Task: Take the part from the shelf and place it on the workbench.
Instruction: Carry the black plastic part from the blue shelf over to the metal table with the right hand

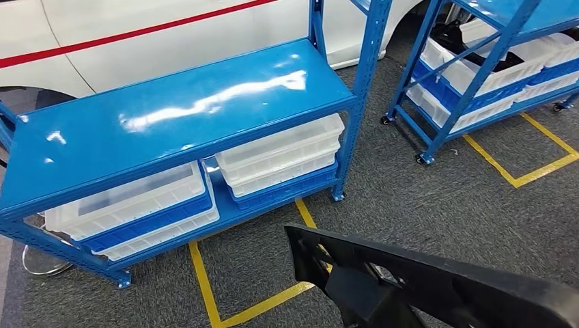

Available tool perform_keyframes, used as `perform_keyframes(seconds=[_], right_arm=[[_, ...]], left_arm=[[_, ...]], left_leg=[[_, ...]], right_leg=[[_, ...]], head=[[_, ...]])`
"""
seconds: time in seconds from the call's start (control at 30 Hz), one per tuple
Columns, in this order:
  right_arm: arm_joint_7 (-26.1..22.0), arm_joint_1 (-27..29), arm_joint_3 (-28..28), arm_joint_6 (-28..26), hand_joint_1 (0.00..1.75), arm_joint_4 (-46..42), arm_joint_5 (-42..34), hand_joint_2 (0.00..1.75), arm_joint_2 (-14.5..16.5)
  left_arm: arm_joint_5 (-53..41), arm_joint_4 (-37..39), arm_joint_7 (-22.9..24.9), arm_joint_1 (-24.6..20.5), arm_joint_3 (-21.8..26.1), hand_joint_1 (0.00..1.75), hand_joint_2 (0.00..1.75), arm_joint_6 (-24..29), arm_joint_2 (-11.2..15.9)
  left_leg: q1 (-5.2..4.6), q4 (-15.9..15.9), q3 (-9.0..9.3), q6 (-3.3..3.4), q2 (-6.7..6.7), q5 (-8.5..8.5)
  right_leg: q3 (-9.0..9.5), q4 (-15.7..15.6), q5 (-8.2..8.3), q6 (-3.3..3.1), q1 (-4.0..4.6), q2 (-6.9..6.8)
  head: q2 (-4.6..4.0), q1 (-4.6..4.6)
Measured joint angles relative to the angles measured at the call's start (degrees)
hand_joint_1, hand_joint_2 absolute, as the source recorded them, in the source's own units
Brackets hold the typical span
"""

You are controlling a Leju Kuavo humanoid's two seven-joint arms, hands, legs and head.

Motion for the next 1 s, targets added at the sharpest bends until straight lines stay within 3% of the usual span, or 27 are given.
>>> perform_keyframes(seconds=[0.03, 0.07, 0.13, 0.17, 0.2, 0.23, 0.27, 0.33, 0.4, 0.43, 0.47, 0.5, 0.53, 0.63, 0.67, 0.7, 0.8, 0.87, 0.93, 0.97, 1.0], right_arm=[[0.0, 0.3, -0.2, 0.2, 1.75, -0.2, 0.0, 1.75, 0.0], [0.0, 0.6, -0.3, 0.3, 1.75, -0.4, 0.0, 1.75, -0.1], [0.1, 0.9, -0.4, 0.6, 1.75, -0.8, 0.0, 1.75, -0.1], [0.1, 1.0, -0.5, 0.8, 1.75, -1.0, -0.1, 1.75, -0.1], [0.1, 1.1, -0.5, 0.9, 1.75, -1.2, -0.1, 1.75, -0.1], [0.1, 1.3, -0.5, 1.0, 1.75, -1.3, -0.1, 1.75, -0.1], [0.1, 1.4, -0.6, 1.0, 1.75, -1.4, -0.1, 1.75, -0.1], [0.1, 1.6, -0.9, 1.0, 1.75, -1.7, -0.1, 1.75, -0.2], [0.1, 1.7, -1.2, 1.0, 1.75, -1.8, -0.1, 1.75, -0.3], [0.2, 1.8, -1.3, 1.0, 1.75, -1.8, -0.1, 1.75, -0.4], [0.2, 1.8, -1.4, 1.0, 1.75, -1.8, -0.1, 1.75, -0.4], [0.2, 1.8, -1.4, 1.0, 1.75, -1.8, -0.1, 1.75, -0.4], [0.2, 1.9, -1.5, 1.0, 1.75, -1.8, -0.1, 1.75, -0.5], [0.2, 1.9, -1.8, 1.0, 1.75, -1.8, -0.1, 1.75, -0.5], [0.3, 2.0, -1.9, 1.0, 1.75, -1.9, -0.1, 1.75, -0.5], [0.3, 2.0, -2.0, 1.1, 1.75, -2.0, -0.1, 1.75, -0.5], [0.4, 2.4, -2.1, 1.3, 1.75, -2.3, 0.0, 1.75, -0.5], [0.4, 2.6, -2.2, 1.3, 1.75, -2.5, 0.0, 1.75, -0.5], [0.5, 2.6, -2.3, 1.4, 1.75, -2.6, -0.1, 1.75, -0.4], [0.5, 2.6, -2.3, 1.4, 1.75, -2.6, -0.1, 1.75, -0.4], [0.5, 2.7, -2.3, 1.4, 1.75, -2.6, -0.1, 1.75, -0.5]], left_arm=[[0.0, 0.0, 0.1, 0.0, 0.0, 0.0, 1.75, 0.0, 0.0], [0.0, 0.0, 0.2, -0.1, 0.1, 0.0, 1.75, 0.0, 0.0], [0.0, 0.0, 0.5, -0.1, 0.2, 0.0, 1.75, 0.0, 0.2], [0.0, 0.0, 0.7, -0.1, 0.3, 0.0, 1.75, 0.0, 0.3], [0.0, 0.0, 0.8, -0.1, 0.4, 0.0, 1.75, 0.0, 0.3], [0.0, 0.0, 0.8, -0.2, 0.6, 0.0, 1.75, 0.0, 0.3], [0.0, 0.0, 0.8, -0.3, 0.7, 0.0, 1.75, 0.0, 0.2], [0.0, 0.0, 0.9, -0.5, 0.8, 0.0, 1.75, 0.0, 0.2], [0.0, 0.0, 0.9, -0.3, 0.9, 0.0, 1.75, 0.0, 0.1], [0.0, 0.0, 0.9, -0.2, 0.9, 0.0, 1.75, 0.0, 0.1], [0.0, 0.0, 0.9, -0.1, 0.9, 0.0, 1.75, -0.1, 0.1], [0.0, 0.0, 0.9, -0.1, 1.0, 0.0, 1.75, -0.1, 0.1], [0.0, 0.0, 0.9, -0.1, 1.0, 0.0, 1.75, -0.2, 0.1], [-0.2, 0.0, 0.8, -0.4, 1.0, 0.0, 1.75, -0.3, 0.1], [-0.3, 0.0, 0.8, -0.4, 1.0, 0.0, 1.75, -0.3, 0.2], [-0.4, 0.0, 0.7, -0.5, 1.0, 0.0, 1.75, -0.3, 0.2], [-0.6, 0.0, 0.7, -0.9, 1.0, 0.0, 1.75, -0.4, 0.2], [-0.6, 0.0, 0.7, -0.9, 1.0, 0.0, 1.75, -0.4, 0.2], [-0.7, 0.0, 0.8, -0.6, 1.0, 0.0, 1.75, -0.4, 0.1], [-0.7, 0.0, 0.8, -0.5, 1.0, 0.0, 1.75, -0.5, 0.1], [-0.7, 0.0, 0.8, -0.5, 1.0, 0.0, 1.75, -0.5, 0.1]], left_leg=[[-0.2, -0.9, 1.44, 0.45, -0.17, 1.26], [-0.44, -4.0, 3.87, 1.11, -0.67, 3.01], [-0.95, -12.8, 9.57, 2.74, -3.05, 5.12], [-1.14, -16.1, 11.48, 3.26, -4.08, 5.35], [-1.29, -18.1, 12.45, 3.57, -4.65, 5.24], [-1.38, -18.9, 12.69, 3.58, -4.37, 5.38], [-1.26, -19.4, 12.59, 3.55, -3.74, 5.87], [-0.93, -20.2, 12.18, 3.72, -2.19, 7.06], [-0.8, -20.3, 11.22, 3.84, -0.43, 7.88], [-0.8, -20.1, 10.63, 3.85, 0.48, 8.09], [-0.77, -19.7, 10.04, 3.7, 1.4, 8.25], [-0.7, -19.3, 9.49, 3.57, 2.28, 8.36], [-0.59, -18.9, 8.98, 3.41, 3.11, 8.41], [-0.26, -17.1, 7.78, 2.36, 5.13, 7.99], [-0.27, -16.5, 7.53, 1.87, 5.56, 7.82], [-0.32, -16.2, 7.47, 1.44, 5.94, 7.71], [-0.09, -15.8, 7.6, 0.37, 6.49, 7.61], [0.2, -13.5, 6.61, -0.15, 4.15, 5.42], [0.36, -6.7, 3.75, -0.33, 1.06, 1.05], [0.37, -3.0, 2.23, -0.31, 0.39, -0.59], [0.36, -0.5, 1.26, -0.22, 0.11, -1.21]], right_leg=[[-0.65, 0.1, 0.52, -0.03, 0.24, 0.76], [-1.18, 0.2, 1.02, -0.03, 0.47, 1.52], [-1.97, 0.3, 2.02, 0.05, 0.73, 2.9], [-2.23, 0.2, 2.57, 0.25, 0.72, 3.54], [-2.45, 0.1, 3.1, 0.53, 0.6, 4.13], [-2.61, -0.1, 3.68, 0.9, 0.56, 4.78], [-2.76, -0.2, 4.06, 1.22, 0.51, 5.08], [-3.7, 1.3, 2.61, 1.73, 0.66, 3.38], [-6.05, 7.3, -2.08, 2.32, 0.4, 0.53], [-7.31, 11.2, -4.48, 2.71, 0.06, -0.15], [-8.0, 14.3, -6.06, 3.1, -0.31, -0.5], [-7.74, 15.5, -6.59, 3.48, -0.69, -0.72], [-6.35, 14.7, -6.2, 3.85, -1.05, -1.0], [1.34, 4.0, -3.58, 4.55, -1.63, -3.55], [2.75, 1.8, -3.32, 4.34, -1.52, -4.25], [3.02, 1.1, -3.47, 3.96, -1.34, -4.58], [2.39, 1.2, -2.93, 2.46, -1.16, -3.32], [1.96, 0.9, -2.3, 1.47, -1.31, -2.34], [1.3, 0.8, -1.76, 0.82, -1.14, -1.17], [0.99, 0.9, -1.56, 0.66, -0.96, -0.47], [0.76, 1.0, -1.4, 0.59, -0.78, 0.3]], head=[[0.01, 0.0], [0.01, 0.0], [0.01, 0.03], [0.0, 0.03], [0.0, 0.03], [0.0, 0.02], [0.0, 0.02], [0.0, 0.06], [0.0, 0.1], [0.0, 0.1], [0.0, 0.1], [0.0, 0.1], [0.0, 0.1], [0.0, 0.1], [0.0, 0.08], [0.0, 0.08], [0.0, 0.08], [0.0, 0.07], [0.0, 0.07], [0.0, 0.05], [0.0, 0.06]])
